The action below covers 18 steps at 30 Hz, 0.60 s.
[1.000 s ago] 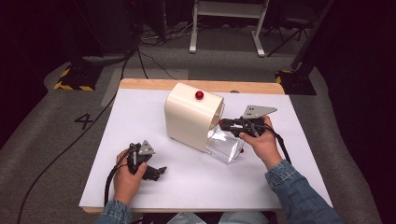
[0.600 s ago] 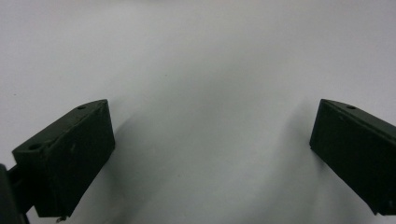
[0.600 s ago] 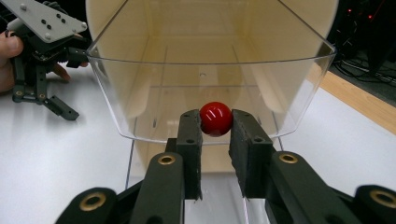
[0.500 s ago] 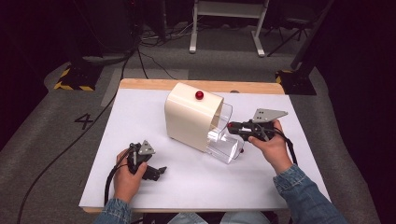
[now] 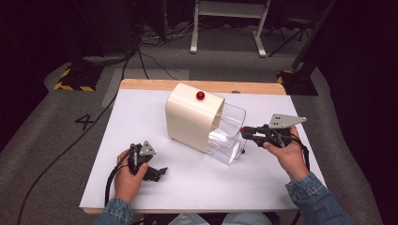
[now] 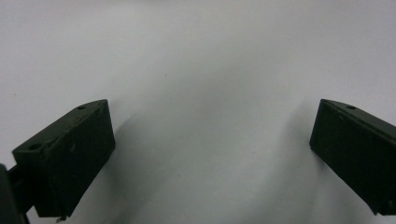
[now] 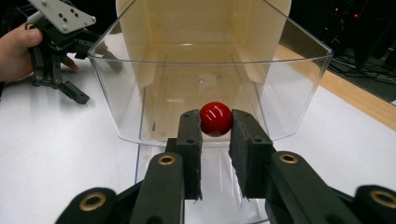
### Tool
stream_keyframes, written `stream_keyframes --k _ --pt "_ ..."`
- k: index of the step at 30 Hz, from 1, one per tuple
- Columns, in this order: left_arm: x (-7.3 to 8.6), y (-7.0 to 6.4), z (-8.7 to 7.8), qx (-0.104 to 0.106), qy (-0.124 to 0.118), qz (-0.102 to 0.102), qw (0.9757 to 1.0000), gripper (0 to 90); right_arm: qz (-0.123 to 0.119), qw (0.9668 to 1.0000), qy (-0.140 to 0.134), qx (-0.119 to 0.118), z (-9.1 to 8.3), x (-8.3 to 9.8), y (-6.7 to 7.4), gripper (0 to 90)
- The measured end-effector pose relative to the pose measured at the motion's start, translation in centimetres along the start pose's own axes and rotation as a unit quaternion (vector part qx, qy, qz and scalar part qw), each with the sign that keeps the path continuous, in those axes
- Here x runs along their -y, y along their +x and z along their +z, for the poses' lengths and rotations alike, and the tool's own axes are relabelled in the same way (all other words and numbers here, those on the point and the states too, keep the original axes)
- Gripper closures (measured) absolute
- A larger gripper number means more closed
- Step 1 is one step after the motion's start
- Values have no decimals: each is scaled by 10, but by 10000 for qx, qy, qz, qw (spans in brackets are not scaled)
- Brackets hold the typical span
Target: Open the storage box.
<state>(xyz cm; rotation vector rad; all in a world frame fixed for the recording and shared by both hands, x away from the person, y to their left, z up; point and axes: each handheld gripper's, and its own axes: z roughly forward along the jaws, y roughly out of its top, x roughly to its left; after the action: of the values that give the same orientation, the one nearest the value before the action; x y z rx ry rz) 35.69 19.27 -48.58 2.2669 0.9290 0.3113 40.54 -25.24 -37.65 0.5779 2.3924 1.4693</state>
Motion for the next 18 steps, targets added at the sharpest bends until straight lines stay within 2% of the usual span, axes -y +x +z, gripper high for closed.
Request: stream_keyframes --k 10,14,18 --pt "0 0 0 -2 -3 0 10000 0 78 10000 -13 22 -12 9 -2 741" --pt "0 0 0 -1 -2 0 10000 0 93 9999 115 67 -9 13 -2 740" --pt "0 0 0 -2 -2 1 10000 0 136 9998 127 47 -8 16 -3 735"
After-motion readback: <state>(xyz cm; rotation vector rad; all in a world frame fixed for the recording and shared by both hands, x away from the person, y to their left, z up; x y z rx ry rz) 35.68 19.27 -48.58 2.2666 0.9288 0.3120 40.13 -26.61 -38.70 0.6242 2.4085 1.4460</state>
